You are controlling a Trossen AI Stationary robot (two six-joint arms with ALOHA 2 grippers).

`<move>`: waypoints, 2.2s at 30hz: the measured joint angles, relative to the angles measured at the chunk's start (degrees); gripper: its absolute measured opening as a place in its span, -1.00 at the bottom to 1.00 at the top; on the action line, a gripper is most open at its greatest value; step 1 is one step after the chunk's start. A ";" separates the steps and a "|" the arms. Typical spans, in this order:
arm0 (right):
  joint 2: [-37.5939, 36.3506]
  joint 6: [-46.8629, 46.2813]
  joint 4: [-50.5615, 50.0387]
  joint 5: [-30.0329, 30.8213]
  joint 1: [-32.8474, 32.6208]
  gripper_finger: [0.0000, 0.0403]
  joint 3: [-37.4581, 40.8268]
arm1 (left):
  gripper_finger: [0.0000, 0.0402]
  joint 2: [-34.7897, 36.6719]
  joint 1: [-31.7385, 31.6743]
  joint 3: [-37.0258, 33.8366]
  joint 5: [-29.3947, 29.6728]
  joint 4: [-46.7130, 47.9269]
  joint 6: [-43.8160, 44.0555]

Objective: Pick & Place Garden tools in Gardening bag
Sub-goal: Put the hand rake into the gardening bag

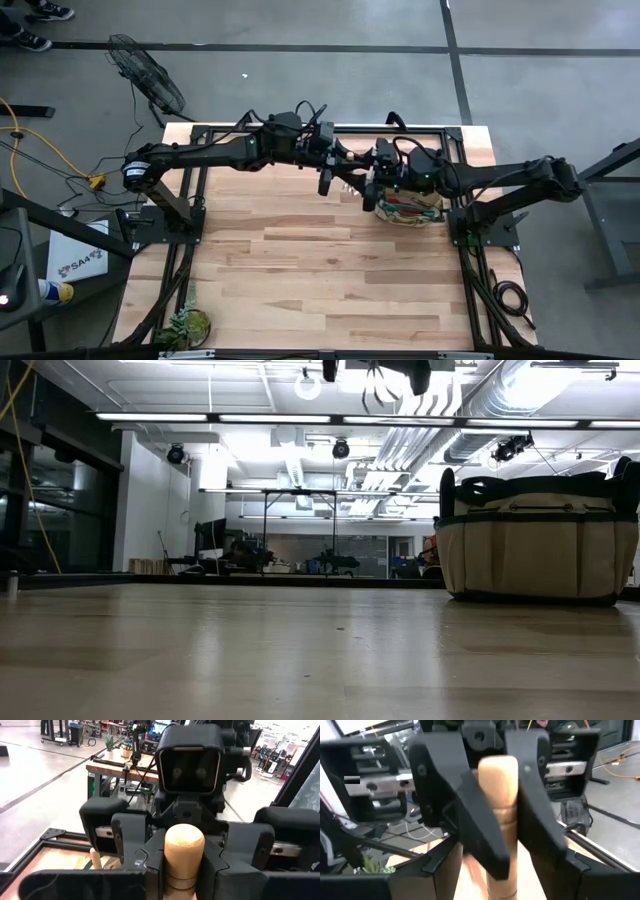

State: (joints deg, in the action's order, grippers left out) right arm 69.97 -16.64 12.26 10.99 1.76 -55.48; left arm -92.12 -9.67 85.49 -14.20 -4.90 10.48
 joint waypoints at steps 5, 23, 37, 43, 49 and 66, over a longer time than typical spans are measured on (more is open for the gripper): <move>-0.74 0.66 -0.65 2.01 0.00 0.01 0.04 | -0.73 0.00 -0.07 0.01 0.21 1.19 -0.14; -1.14 0.24 -2.35 2.00 -0.02 -0.47 0.04 | -0.73 -0.04 -0.11 0.02 -2.28 2.07 -0.11; -1.20 -0.30 -2.75 0.58 0.00 -0.68 0.04 | -0.73 -0.06 -0.09 0.02 -2.63 2.17 0.76; -1.20 -1.11 -2.93 -0.47 -0.02 -0.69 0.02 | -0.61 -0.07 -0.09 0.02 -3.41 2.35 2.14; -1.74 -1.60 -5.27 -0.40 -0.04 -0.69 0.02 | -0.18 0.01 -0.07 0.02 -3.45 3.68 1.82; -14.39 -4.23 -27.93 4.11 -4.89 -0.69 -0.07 | -0.07 3.52 -0.04 -0.02 -3.76 7.90 -1.75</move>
State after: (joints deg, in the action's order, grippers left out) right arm 55.58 -20.87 -15.67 15.10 -3.13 -55.55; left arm -88.59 -9.72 85.47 -17.96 3.01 8.73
